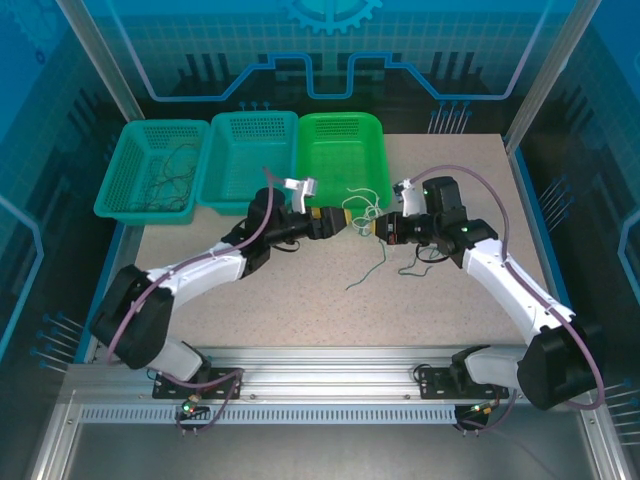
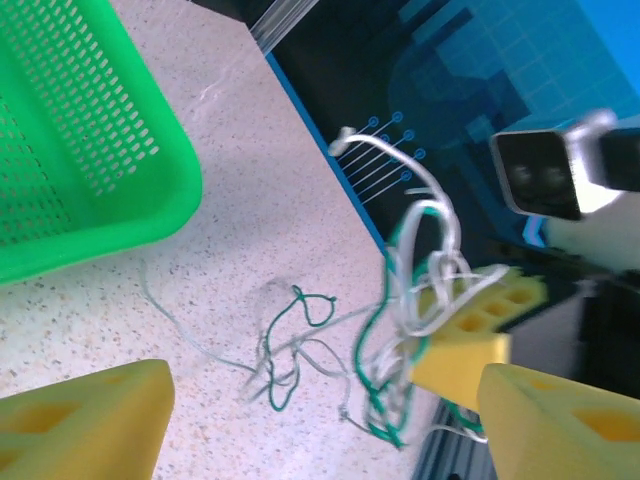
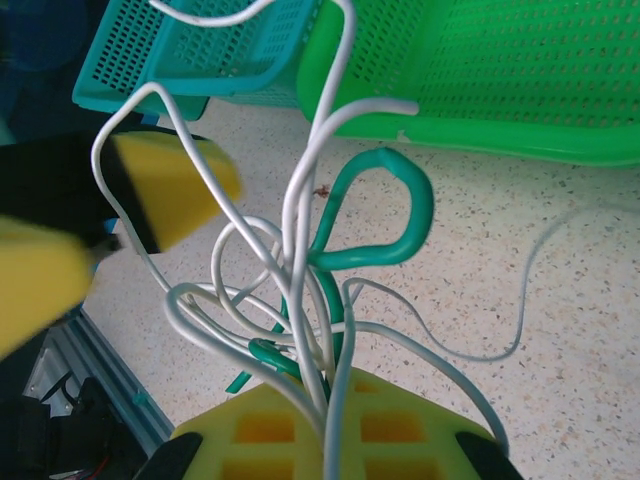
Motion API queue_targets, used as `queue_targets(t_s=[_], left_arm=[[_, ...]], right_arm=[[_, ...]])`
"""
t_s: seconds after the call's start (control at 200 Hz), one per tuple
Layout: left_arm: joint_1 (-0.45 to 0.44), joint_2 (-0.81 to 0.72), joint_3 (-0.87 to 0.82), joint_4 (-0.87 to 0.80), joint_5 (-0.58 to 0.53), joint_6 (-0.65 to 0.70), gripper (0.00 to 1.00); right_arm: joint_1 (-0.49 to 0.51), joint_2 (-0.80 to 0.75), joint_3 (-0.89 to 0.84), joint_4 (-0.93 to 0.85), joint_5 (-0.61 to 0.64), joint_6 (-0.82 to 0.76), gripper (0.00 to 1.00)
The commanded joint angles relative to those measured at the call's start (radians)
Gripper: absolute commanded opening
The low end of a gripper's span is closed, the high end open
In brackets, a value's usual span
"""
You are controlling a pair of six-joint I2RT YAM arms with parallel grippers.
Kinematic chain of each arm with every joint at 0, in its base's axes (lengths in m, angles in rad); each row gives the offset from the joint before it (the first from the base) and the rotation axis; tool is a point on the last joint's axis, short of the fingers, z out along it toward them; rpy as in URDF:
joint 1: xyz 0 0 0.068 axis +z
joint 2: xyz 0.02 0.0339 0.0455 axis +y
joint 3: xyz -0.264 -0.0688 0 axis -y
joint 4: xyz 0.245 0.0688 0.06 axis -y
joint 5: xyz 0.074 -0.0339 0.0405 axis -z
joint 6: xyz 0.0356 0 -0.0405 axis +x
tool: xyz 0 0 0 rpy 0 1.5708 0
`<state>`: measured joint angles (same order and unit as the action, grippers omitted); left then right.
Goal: Untangle the cables
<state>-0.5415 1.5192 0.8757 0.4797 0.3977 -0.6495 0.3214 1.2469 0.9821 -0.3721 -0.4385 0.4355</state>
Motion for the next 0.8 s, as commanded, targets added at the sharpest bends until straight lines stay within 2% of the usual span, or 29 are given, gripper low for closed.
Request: queue_targets(t_s=[0.0,0.105,0.18,0.24,0.29,0.39,0.485,0.565,0.7,0.795], left_arm=[[-0.017,0.029,0.049,0.131,-0.002,-0.058,0.62],[-0.018,0.036,0.045,0.166,-0.017,-0.069,0.32],[-0.018,0.026,0.043,0.168,-0.028,-0.060,0.00],[-0.014,-0.001,0.036,0.154,-0.047,-0.045,0.00],[-0.006,-0.033,0.030,0.130,-0.065,-0.028,0.00],[0.032,-0.113,0.007,0.086,-0.082,-0.007,0.00],[0.090,-0.177,-0.031,0.082,-0.065,-0.030,0.00],[0.131,-0.230,-0.056,0.055,-0.056,-0.035,0.00],[0.152,-0.305,-0.069,-0.032,-0.065,0.023,0.00],[0.152,-0.339,-0.071,-0.077,-0.070,0.052,0.00]], right_arm=[[0.023,0.003,0.039,0.025,-0.013,-0.012,0.00],[0.025,0.001,0.029,0.024,-0.009,-0.012,0.00],[0.024,0.000,0.016,0.022,0.005,-0.011,0.02],[0.019,-0.004,0.003,0.001,0.073,-0.005,0.07],[0.009,-0.008,-0.011,-0.045,0.189,0.015,0.08],[-0.075,-0.009,-0.058,-0.123,0.362,0.085,0.09],[-0.208,-0.012,-0.148,-0.121,0.354,0.140,0.10],[-0.292,-0.012,-0.193,-0.106,0.327,0.151,0.15],[-0.346,0.001,-0.201,-0.119,0.320,0.128,0.20],[-0.365,0.004,-0.203,-0.120,0.323,0.129,0.15]])
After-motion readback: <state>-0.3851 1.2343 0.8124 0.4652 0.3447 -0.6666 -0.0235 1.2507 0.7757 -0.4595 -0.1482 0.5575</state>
